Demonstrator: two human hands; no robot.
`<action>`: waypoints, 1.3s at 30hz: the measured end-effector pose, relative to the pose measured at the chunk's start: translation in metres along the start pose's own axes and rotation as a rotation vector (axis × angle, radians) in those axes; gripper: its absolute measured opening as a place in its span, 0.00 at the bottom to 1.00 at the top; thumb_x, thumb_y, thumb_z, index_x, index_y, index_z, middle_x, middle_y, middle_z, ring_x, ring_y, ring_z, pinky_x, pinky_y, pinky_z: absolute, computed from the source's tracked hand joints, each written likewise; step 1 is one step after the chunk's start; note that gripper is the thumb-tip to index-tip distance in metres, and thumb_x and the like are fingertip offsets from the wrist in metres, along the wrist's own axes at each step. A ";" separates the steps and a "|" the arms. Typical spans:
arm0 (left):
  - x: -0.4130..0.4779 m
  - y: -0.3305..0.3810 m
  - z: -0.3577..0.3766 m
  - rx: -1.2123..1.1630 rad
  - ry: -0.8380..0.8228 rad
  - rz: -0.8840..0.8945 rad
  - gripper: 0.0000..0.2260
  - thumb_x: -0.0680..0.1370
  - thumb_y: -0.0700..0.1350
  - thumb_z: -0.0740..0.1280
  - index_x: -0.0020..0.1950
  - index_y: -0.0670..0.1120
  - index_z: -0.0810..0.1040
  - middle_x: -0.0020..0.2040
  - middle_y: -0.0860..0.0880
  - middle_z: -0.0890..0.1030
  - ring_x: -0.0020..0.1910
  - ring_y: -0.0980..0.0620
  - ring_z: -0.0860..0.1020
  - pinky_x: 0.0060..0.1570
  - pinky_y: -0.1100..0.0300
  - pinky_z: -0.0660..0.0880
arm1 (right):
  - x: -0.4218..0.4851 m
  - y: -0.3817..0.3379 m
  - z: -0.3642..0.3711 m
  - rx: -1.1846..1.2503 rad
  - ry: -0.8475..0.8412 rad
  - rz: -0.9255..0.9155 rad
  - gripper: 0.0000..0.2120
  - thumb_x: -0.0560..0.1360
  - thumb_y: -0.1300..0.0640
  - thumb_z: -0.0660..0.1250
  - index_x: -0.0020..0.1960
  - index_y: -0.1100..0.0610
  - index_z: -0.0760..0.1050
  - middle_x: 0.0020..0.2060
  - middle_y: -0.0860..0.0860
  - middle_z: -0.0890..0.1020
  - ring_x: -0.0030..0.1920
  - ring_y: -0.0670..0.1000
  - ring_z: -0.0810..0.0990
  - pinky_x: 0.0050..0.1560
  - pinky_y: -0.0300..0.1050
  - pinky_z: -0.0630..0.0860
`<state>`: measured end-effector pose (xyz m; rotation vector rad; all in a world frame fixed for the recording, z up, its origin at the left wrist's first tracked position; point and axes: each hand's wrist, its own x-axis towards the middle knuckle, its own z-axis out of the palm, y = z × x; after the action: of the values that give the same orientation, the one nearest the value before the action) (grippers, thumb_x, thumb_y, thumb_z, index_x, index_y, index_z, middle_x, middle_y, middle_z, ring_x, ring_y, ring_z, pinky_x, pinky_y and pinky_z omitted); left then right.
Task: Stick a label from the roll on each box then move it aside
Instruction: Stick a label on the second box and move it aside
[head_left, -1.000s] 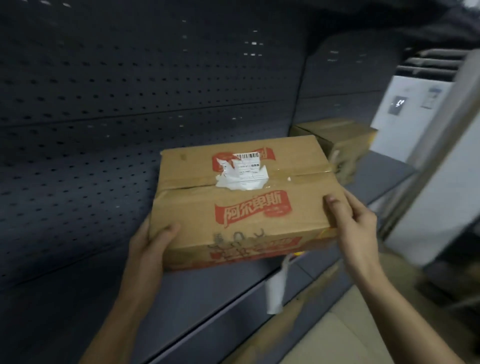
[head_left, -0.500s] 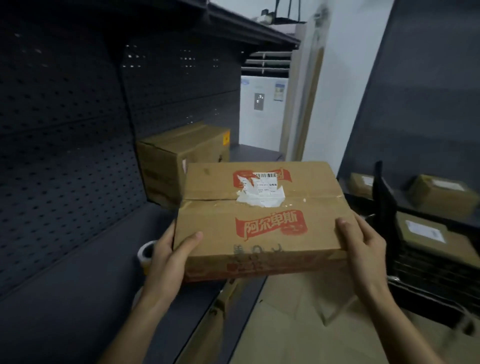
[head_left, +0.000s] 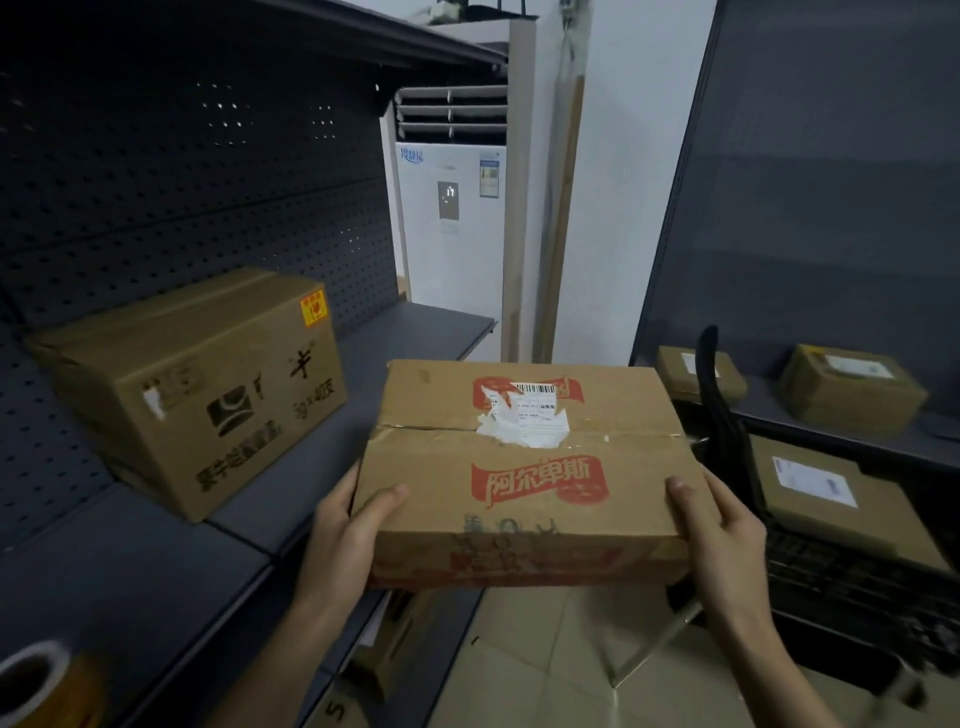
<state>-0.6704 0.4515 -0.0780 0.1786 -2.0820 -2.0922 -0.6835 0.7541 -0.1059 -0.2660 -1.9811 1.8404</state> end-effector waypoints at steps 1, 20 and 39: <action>0.013 -0.003 0.006 -0.002 0.000 -0.005 0.11 0.80 0.40 0.65 0.56 0.53 0.82 0.49 0.55 0.86 0.48 0.56 0.84 0.44 0.60 0.76 | 0.011 0.004 0.003 -0.003 -0.003 0.003 0.11 0.80 0.55 0.65 0.62 0.47 0.78 0.50 0.41 0.83 0.49 0.38 0.81 0.48 0.38 0.73; 0.304 -0.019 0.086 -0.063 -0.014 0.027 0.08 0.75 0.47 0.68 0.52 0.56 0.83 0.48 0.52 0.86 0.46 0.53 0.84 0.41 0.56 0.77 | 0.283 0.039 0.107 -0.113 0.014 -0.054 0.14 0.80 0.52 0.66 0.64 0.51 0.79 0.53 0.45 0.85 0.53 0.44 0.83 0.54 0.47 0.78; 0.421 -0.025 0.099 -0.056 0.596 0.018 0.19 0.78 0.42 0.69 0.68 0.54 0.75 0.60 0.57 0.81 0.59 0.57 0.79 0.56 0.61 0.75 | 0.536 0.051 0.324 -0.042 -0.557 -0.171 0.11 0.81 0.55 0.64 0.61 0.54 0.79 0.47 0.47 0.84 0.49 0.49 0.82 0.49 0.46 0.75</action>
<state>-1.1038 0.4584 -0.0834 0.6783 -1.6543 -1.7879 -1.3071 0.6894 -0.0739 0.4414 -2.3068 1.9009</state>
